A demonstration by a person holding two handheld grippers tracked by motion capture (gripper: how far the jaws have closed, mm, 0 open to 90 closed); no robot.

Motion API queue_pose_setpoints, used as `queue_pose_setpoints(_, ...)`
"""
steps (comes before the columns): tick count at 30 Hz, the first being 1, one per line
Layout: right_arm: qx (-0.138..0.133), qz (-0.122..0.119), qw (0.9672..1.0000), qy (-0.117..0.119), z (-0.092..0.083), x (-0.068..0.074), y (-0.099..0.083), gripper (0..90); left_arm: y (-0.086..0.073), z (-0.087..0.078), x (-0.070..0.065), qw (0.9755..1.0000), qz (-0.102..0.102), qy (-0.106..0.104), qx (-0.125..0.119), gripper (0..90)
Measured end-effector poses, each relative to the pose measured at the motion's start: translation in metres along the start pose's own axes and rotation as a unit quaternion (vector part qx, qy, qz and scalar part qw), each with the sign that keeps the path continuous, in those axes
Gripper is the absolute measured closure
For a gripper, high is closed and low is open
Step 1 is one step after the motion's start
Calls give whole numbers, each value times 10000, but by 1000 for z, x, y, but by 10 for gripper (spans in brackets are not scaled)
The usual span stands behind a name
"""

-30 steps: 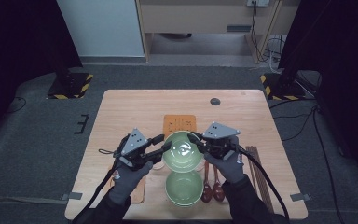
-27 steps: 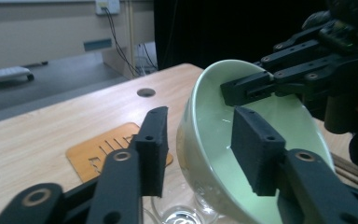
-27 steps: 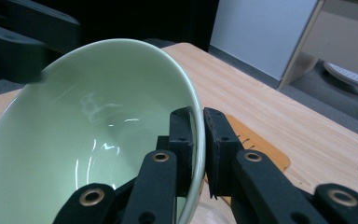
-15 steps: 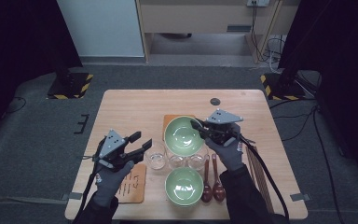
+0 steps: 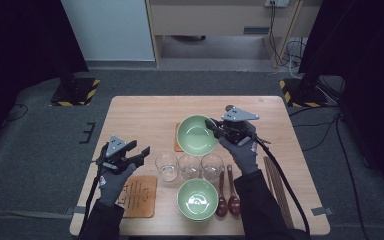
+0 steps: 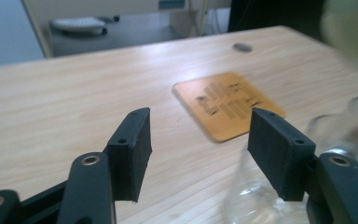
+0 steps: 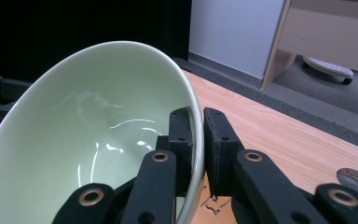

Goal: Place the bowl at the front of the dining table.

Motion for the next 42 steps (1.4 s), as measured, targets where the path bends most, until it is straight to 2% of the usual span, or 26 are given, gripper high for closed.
queue_pose_setpoints(4,37,65,10000,2,6,-4,-3,823,-8,13,26,9994,-124,277,193,378)
queue_pose_setpoints(8,43,97,9999,7,13,-6,-4,823,-16,25,48,9974,-146,533,464,370)
queue_pose_setpoints(15,50,182,9998,8,21,-11,-8,823,-28,35,75,9935,-252,805,769,357)
queue_pose_setpoints(27,210,421,9988,-143,38,-32,-23,822,-42,49,86,9887,-175,951,1141,336)
queue_pose_setpoints(30,201,480,9985,-138,41,-37,-24,822,-43,50,86,9888,-129,958,1139,327)
queue_pose_setpoints(34,293,384,9987,-188,46,-41,-21,820,-44,51,86,9884,-50,1009,1133,319)
queue_pose_setpoints(37,259,493,9983,-170,51,-44,-21,822,-44,52,85,9885,39,1019,1115,304)
queue_pose_setpoints(42,349,475,9981,-181,60,-46,-21,820,-44,53,86,9887,43,1021,1098,281)
Point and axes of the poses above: each handheld gripper's, and its own axes: z roughly forward along the jaws, y roughly out of its top, x roughly to its left, the point moved 4 cm from there along z, roughly forward along the jaws, and after that the axes turned 15 degrees about -z, right-handed, at the moved point
